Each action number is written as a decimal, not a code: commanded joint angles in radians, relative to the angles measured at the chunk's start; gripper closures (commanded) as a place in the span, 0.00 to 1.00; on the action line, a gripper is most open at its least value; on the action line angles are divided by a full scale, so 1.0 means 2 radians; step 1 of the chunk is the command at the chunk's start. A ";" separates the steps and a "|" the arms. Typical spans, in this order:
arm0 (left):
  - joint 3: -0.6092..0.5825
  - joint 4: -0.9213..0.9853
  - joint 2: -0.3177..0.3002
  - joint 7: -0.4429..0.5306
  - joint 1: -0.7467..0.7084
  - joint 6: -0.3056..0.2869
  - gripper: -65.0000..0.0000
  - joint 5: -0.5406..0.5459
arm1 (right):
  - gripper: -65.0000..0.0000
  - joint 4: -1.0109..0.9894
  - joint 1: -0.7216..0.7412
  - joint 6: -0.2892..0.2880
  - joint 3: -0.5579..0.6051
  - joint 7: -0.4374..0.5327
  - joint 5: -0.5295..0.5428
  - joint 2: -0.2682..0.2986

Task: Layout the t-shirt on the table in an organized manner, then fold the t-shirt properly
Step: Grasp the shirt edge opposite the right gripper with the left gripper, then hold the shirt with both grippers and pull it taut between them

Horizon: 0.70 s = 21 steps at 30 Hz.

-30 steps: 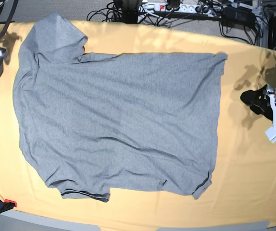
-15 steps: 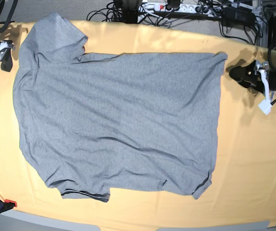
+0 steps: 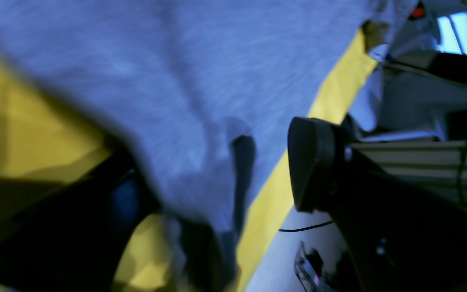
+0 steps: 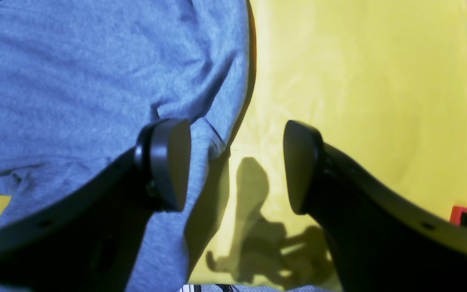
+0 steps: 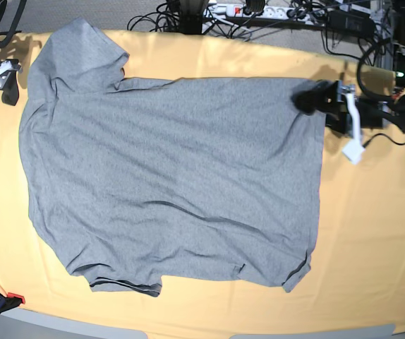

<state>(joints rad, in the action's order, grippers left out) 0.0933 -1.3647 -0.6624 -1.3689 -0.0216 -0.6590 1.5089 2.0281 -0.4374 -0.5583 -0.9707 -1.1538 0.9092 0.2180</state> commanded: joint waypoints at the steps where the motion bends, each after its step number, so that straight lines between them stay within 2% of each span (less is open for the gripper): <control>1: 0.002 -0.009 -0.011 -0.014 -0.001 -0.002 0.39 -0.013 | 0.42 0.008 0.000 0.000 -0.003 0.008 0.010 0.008; 3: 0.003 -0.018 -0.013 -0.014 0.001 -0.012 0.59 -0.013 | 0.42 0.008 0.000 0.000 -0.003 0.008 0.009 0.008; 5: 0.003 -0.026 -0.019 -0.014 0.002 -0.012 0.89 -0.013 | 0.42 0.008 0.000 0.000 -0.003 0.008 0.010 0.008; 6: 0.003 -0.029 -0.026 -0.014 0.003 -0.010 1.00 -0.013 | 0.42 0.008 0.000 0.000 -0.003 0.008 0.010 0.008; 10: 0.004 -0.031 -0.059 -0.014 0.010 -0.011 1.00 -0.013 | 0.42 0.007 -0.002 -0.023 -0.001 0.004 0.034 0.008; 14: 0.004 -0.031 -0.092 -0.014 0.010 -0.012 1.00 -0.013 | 0.43 0.006 -0.002 -0.032 0.019 0.000 0.043 0.007; 18: 0.004 -0.031 -0.111 -0.014 0.011 -0.013 1.00 -0.013 | 0.43 0.006 -0.002 -0.029 0.054 -0.010 0.031 0.006; 21: 0.004 -0.031 -0.116 -0.014 0.011 -0.015 1.00 -0.013 | 0.43 0.005 -0.002 -0.013 0.076 -0.003 -0.010 -0.001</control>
<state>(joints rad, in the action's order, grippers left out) 0.0910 -1.4143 -0.8669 -1.3964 -0.0139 -0.6853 1.4685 2.0274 -0.4377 -0.5800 -0.8127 -1.1824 0.8658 0.2028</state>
